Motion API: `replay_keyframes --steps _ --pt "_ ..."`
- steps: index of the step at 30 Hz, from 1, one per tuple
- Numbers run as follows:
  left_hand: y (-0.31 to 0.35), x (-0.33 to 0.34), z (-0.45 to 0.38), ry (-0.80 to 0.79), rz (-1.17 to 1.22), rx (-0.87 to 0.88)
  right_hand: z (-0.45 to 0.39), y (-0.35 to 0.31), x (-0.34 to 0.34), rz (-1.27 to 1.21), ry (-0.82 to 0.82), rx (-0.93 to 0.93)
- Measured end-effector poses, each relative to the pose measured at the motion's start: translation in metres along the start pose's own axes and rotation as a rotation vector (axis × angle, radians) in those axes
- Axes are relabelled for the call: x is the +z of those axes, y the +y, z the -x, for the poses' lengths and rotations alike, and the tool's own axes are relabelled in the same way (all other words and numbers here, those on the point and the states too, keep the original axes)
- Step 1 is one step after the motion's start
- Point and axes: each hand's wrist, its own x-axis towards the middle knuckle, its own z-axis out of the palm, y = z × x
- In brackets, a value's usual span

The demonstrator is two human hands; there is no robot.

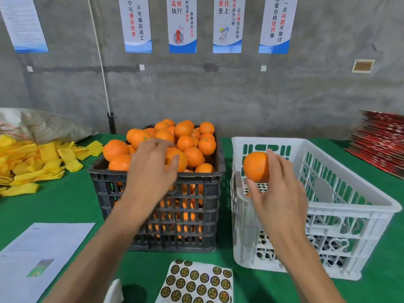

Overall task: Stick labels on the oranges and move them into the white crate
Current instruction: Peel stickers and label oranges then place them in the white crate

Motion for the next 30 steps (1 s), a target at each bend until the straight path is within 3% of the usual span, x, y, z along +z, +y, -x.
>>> replay_keyframes --steps 4,10,12,14,16,18,20,21,23,25,27,30 --pt "-0.026 -0.003 -0.036 -0.408 -0.288 -0.262 -0.014 0.017 0.001 0.044 -0.148 0.133" --pt "-0.034 -0.01 -0.066 -0.592 -0.194 -0.377 -0.005 0.02 0.012 0.013 -0.091 0.113" --pt "-0.033 -0.014 -0.065 -0.513 -0.116 -0.364 -0.003 0.02 0.015 0.011 -0.067 0.112" --pt "-0.03 -0.016 -0.053 -0.272 -0.025 -0.267 0.0 0.022 0.019 -0.026 0.01 0.043" --pt "-0.024 -0.016 -0.033 0.019 0.085 -0.17 0.011 0.024 0.027 -0.072 0.154 -0.145" --pt "-0.015 -0.013 -0.011 0.189 0.245 -0.14 0.032 0.021 0.038 -0.17 0.242 -0.425" --pt "-0.003 -0.007 0.012 0.24 0.455 -0.166 0.062 0.016 0.051 -0.234 0.078 -0.625" --pt "0.004 -0.003 0.024 0.263 0.539 -0.153 0.077 0.013 0.058 -0.226 -0.145 -0.652" --pt "0.015 0.009 0.046 0.333 0.605 -0.052 0.103 0.008 0.069 -0.131 -0.675 -0.452" --pt "0.021 0.024 0.066 0.386 0.591 0.064 0.122 0.018 0.082 -0.037 -0.958 -0.269" --pt "0.021 0.037 0.083 0.406 0.537 0.163 0.126 0.026 0.086 0.008 -1.04 -0.196" --pt "0.017 0.057 0.109 0.335 0.498 0.23 0.129 0.037 0.089 0.014 -0.987 -0.222"
